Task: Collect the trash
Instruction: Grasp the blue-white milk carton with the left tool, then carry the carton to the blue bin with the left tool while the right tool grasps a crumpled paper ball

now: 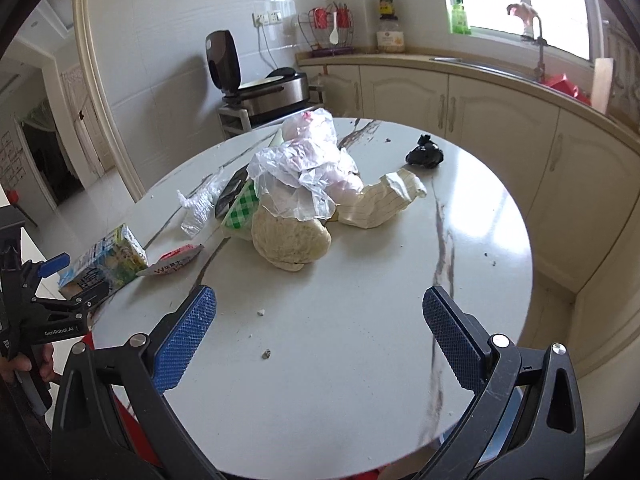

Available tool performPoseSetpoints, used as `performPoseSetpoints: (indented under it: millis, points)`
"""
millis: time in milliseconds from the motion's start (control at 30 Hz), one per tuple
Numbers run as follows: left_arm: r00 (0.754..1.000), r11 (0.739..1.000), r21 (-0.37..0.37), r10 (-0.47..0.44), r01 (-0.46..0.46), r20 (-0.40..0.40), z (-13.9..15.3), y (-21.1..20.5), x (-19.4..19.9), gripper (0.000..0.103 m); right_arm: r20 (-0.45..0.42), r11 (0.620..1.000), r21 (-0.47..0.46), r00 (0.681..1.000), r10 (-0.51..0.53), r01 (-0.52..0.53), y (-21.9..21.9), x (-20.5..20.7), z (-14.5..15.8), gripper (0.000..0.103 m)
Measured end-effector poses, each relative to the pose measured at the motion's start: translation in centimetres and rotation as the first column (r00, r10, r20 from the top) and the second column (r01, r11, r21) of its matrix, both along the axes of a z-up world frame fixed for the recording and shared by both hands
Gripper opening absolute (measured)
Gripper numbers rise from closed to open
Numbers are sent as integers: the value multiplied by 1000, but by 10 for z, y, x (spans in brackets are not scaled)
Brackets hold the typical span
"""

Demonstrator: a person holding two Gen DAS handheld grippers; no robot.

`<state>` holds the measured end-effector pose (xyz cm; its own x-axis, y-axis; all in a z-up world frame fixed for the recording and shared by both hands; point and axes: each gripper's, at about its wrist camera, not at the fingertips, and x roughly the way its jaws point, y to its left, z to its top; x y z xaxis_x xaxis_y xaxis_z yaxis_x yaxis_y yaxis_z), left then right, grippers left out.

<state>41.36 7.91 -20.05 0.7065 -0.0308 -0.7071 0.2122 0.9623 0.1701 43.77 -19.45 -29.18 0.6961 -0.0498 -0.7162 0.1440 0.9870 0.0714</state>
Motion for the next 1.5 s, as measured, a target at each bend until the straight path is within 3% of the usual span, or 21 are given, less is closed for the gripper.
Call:
performPoseSetpoints:
  millis: [67,133,167,200,467,533,567,600,800,1067,1233,1367,1400,1500]
  points:
    - [1000,1000,-23,-15,15,-23,4,-6,10,86,-25,1000,-2,1000,-6,6,-1,15,-7,103]
    - [998,998,-46,-47,46,-38,7,-12,17,57,-47,1000,3,999,-3,4,-1,30,-12,103]
    - [998,997,-56,-57,55,-33,11,-12,19,50,-64,1000,5,998,-6,7,-1,39,-14,103]
    - [997,996,-67,-63,60,-35,13,-13,21,34,-73,1000,13,997,-7,8,-1,46,-16,103]
    - [994,983,-155,-108,103,-24,24,-3,16,34,-162,999,34,987,9,-3,4,101,-31,103]
    - [993,980,-170,-114,107,-31,22,1,10,34,-159,999,42,987,11,-5,3,105,-33,85]
    - [993,980,-167,-115,109,-26,24,-1,3,34,-156,998,62,988,26,-16,2,105,-34,67]
    - [992,978,-168,-127,121,-24,26,-1,1,34,-150,997,69,988,30,-20,2,103,-33,57]
    - [985,971,-173,-170,167,-1,38,-21,-18,34,-129,990,139,990,51,-33,-10,75,-29,54]
    - [964,951,-163,-260,264,48,64,-71,-59,34,-43,963,270,999,23,-11,-54,5,-11,53]
    - [918,901,-177,-394,396,47,74,-133,-88,34,38,965,254,997,-70,58,-101,-55,11,53]
    - [854,840,-181,-520,512,0,66,-205,-99,34,53,962,172,973,-223,211,-153,-101,16,52]
    - [837,825,-182,-547,535,-18,60,-225,-102,34,48,955,166,965,-258,247,-169,-111,13,46]
    - [775,772,-192,-628,607,-74,40,-284,-103,34,7,922,176,936,-352,345,-214,-138,-4,44]
